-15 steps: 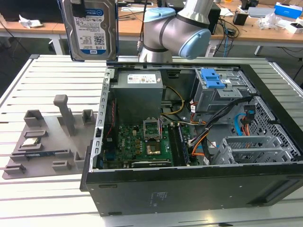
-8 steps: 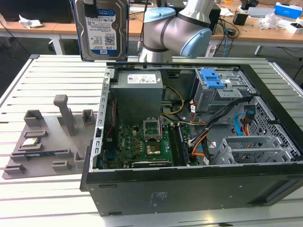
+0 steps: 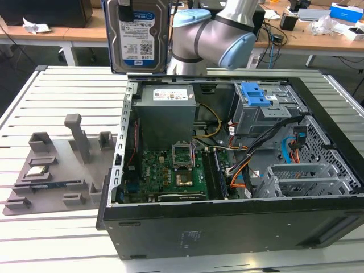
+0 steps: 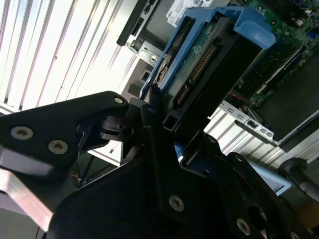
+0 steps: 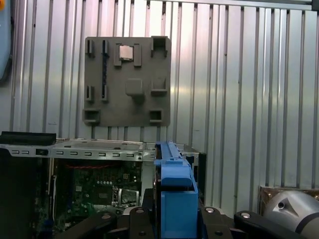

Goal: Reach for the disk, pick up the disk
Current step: 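Pick up the disk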

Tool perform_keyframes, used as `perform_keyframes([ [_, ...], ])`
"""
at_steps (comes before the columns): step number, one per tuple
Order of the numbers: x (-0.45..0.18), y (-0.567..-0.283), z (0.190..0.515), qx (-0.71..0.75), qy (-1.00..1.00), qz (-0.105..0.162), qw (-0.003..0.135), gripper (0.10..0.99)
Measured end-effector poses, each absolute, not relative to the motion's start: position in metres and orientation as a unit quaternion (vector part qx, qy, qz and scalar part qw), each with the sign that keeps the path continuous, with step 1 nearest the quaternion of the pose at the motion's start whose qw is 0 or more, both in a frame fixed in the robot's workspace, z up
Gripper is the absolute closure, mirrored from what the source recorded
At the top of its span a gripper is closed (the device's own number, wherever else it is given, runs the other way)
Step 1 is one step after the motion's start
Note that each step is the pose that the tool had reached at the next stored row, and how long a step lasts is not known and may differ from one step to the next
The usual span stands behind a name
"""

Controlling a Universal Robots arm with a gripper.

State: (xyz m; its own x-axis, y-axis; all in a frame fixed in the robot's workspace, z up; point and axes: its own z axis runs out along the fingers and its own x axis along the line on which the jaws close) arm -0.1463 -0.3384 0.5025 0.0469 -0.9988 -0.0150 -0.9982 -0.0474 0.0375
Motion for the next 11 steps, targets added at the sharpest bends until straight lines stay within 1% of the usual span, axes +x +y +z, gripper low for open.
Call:
perform_keyframes([
  [11,-0.1,-0.338,0.502,0.723,-0.69,-0.018,0.008,0.718],
])
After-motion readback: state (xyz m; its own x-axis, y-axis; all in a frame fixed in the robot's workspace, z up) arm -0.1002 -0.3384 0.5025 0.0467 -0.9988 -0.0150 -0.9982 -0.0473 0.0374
